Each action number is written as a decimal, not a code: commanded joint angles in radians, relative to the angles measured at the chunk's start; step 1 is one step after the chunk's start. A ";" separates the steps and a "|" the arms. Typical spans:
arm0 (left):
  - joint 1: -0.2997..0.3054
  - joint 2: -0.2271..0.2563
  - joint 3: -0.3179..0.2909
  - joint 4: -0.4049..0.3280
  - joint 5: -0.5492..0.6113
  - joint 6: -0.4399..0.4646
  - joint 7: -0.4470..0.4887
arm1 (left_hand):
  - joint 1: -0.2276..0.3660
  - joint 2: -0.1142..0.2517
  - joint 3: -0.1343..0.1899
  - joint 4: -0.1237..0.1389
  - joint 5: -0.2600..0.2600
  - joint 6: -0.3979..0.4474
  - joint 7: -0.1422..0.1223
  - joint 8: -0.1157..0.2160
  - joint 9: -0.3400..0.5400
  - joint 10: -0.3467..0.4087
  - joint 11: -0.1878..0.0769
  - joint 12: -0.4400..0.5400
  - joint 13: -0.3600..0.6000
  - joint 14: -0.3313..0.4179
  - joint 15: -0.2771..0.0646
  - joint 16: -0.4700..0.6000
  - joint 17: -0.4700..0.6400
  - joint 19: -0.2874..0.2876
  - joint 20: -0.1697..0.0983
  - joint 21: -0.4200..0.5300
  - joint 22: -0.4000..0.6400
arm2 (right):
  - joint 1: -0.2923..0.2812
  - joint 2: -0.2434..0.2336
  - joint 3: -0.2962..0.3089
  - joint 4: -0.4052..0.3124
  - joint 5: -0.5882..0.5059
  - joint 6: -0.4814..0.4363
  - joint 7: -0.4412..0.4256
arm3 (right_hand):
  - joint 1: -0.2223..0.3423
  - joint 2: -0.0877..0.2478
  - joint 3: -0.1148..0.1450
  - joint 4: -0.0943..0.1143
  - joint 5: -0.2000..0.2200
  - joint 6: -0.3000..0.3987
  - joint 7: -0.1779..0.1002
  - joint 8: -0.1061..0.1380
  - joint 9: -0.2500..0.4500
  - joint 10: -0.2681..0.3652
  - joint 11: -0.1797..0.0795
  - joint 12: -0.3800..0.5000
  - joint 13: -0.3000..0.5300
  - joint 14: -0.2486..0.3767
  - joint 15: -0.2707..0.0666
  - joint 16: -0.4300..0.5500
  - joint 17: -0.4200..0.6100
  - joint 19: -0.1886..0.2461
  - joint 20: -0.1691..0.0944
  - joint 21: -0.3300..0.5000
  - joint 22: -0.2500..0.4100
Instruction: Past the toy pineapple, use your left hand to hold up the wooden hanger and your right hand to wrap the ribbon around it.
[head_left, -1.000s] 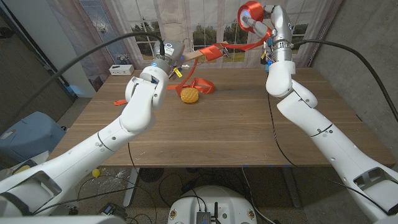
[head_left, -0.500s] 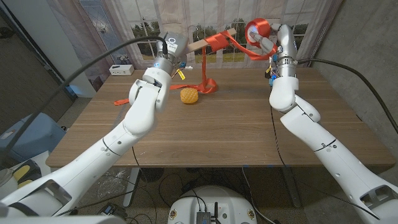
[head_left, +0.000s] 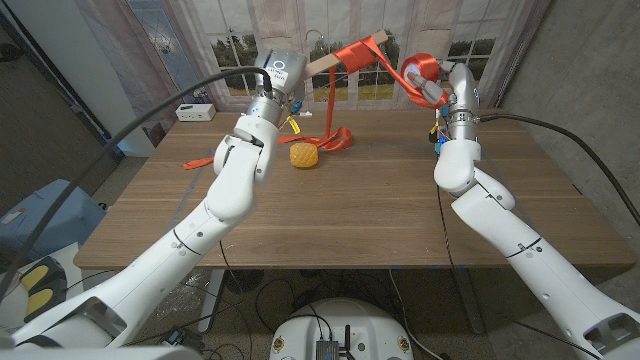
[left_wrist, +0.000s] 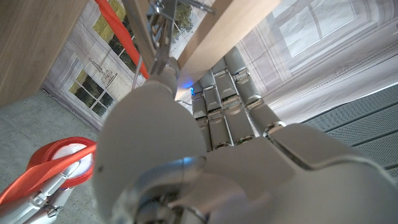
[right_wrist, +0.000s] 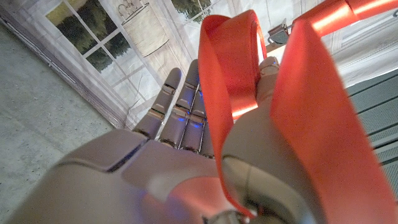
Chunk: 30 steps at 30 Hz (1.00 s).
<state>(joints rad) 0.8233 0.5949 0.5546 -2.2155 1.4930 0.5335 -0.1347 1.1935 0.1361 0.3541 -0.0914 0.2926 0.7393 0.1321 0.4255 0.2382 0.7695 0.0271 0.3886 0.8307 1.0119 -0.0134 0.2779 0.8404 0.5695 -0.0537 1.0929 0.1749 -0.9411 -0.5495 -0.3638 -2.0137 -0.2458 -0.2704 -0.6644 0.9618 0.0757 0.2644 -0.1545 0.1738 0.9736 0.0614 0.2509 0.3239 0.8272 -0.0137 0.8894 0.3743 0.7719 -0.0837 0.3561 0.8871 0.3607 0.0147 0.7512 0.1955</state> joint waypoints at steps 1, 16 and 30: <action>0.022 -0.010 -0.012 0.030 -0.070 -0.019 0.003 | 0.011 0.011 0.097 -0.038 0.001 0.143 -0.136 0.005 0.311 0.162 -0.164 0.000 0.003 0.160 -0.216 0.006 0.003 0.008 -0.091 0.007 0.005 | -0.009 -0.023 -0.027 -0.030 -0.033 -0.220 0.031 | 0.026 0.078 0.076 0.022 0.001 0.150 -0.091 0.006 0.001 0.074 -0.066 0.081 0.071 0.012 -0.131 0.000 0.004 0.004 0.007 0.006 -0.001; 0.021 -0.008 0.010 0.071 -0.176 0.004 -0.046 | 0.011 0.011 0.100 -0.040 -0.007 0.145 -0.134 0.001 0.309 0.163 -0.160 -0.004 0.000 0.161 -0.216 0.003 0.005 0.009 -0.092 0.010 0.005 | 0.050 -0.129 -0.118 -0.090 -0.061 -0.503 0.182 | 0.021 0.079 0.077 0.023 0.002 0.140 -0.092 0.002 0.001 0.067 -0.058 0.077 0.070 0.002 -0.131 -0.006 0.005 -0.005 0.008 0.006 -0.001; 0.001 0.020 0.053 0.111 -0.266 0.012 -0.076 | 0.011 0.012 0.103 -0.041 -0.013 0.146 -0.130 -0.002 0.308 0.164 -0.159 -0.005 0.000 0.161 -0.216 0.000 0.005 0.008 -0.092 0.012 0.004 | 0.167 -0.222 -0.247 -0.102 -0.035 -0.683 0.368 | 0.019 0.083 0.078 0.024 0.002 0.135 -0.090 -0.001 0.000 0.059 -0.048 0.071 0.066 -0.006 -0.132 -0.012 0.004 -0.013 0.009 0.007 -0.001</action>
<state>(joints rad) 0.8438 0.5921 0.5709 -2.1392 1.2936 0.5438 -0.1827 1.1939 0.1358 0.3541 -0.0914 0.2811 0.7450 0.1306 0.4197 0.2382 0.7764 0.0268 0.3844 0.8270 1.0131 -0.0149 0.2746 0.8409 0.5695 -0.0537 1.0987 0.1748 -0.8583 -0.7030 -0.5150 -2.1028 -0.2944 -0.7715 -0.4606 0.9617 0.0757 0.2644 -0.1545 0.1691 0.9736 0.0615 0.2506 0.3220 0.8305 -0.0103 0.8894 0.3743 0.7711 -0.0841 0.3474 0.8903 0.3537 0.0216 0.7550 0.1956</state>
